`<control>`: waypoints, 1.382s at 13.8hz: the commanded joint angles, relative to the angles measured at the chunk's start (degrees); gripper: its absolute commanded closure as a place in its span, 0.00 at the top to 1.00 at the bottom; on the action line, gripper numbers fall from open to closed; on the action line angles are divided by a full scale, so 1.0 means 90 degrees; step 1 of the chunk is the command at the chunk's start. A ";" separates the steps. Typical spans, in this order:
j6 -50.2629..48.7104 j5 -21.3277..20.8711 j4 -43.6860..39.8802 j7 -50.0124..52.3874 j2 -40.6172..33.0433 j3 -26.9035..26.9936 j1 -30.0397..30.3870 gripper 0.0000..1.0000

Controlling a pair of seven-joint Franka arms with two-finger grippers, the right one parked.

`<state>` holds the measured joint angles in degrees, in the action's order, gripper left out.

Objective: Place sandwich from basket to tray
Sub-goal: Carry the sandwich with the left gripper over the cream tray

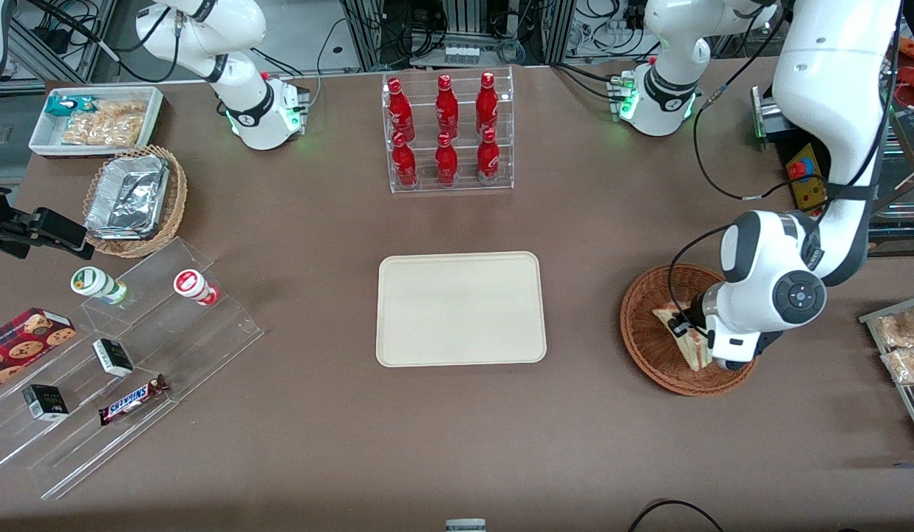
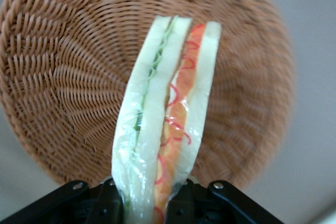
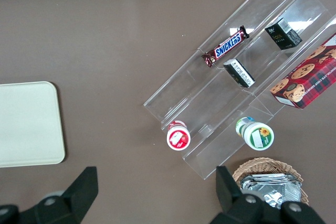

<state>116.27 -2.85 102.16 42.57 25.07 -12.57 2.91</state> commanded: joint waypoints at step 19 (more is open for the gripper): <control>-0.0449 -0.0435 -0.3665 0.1891 0.2917 -0.0088 -0.4306 0.11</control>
<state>113.18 -5.60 73.01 56.79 48.58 -14.12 -33.00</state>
